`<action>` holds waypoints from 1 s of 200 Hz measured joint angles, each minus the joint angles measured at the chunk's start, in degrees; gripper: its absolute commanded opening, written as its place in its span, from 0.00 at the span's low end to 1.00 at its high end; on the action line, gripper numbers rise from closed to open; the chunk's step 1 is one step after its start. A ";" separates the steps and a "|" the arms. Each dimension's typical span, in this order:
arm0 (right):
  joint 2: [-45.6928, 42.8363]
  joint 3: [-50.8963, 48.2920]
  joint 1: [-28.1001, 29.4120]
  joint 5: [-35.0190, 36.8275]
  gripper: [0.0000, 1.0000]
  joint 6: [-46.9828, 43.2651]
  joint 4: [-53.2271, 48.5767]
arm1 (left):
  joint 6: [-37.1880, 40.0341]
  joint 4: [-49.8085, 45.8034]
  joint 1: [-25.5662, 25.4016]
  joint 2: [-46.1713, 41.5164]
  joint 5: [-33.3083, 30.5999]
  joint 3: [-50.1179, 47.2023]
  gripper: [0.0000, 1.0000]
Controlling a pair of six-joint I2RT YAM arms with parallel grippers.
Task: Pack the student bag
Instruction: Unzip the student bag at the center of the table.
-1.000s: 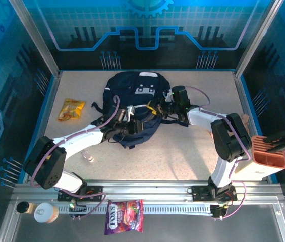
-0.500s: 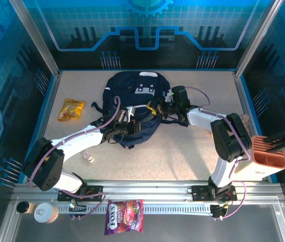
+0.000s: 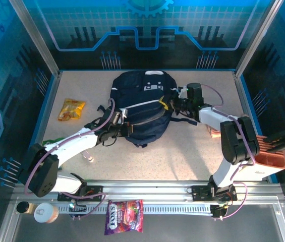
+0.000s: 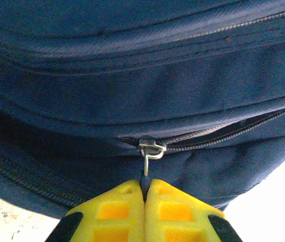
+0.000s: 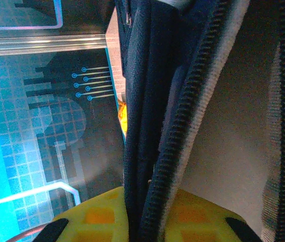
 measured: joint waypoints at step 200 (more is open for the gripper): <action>-11.47 -8.20 15.78 34.18 0.38 9.44 -7.50 | 6.21 -1.40 -8.07 9.31 2.58 11.43 0.00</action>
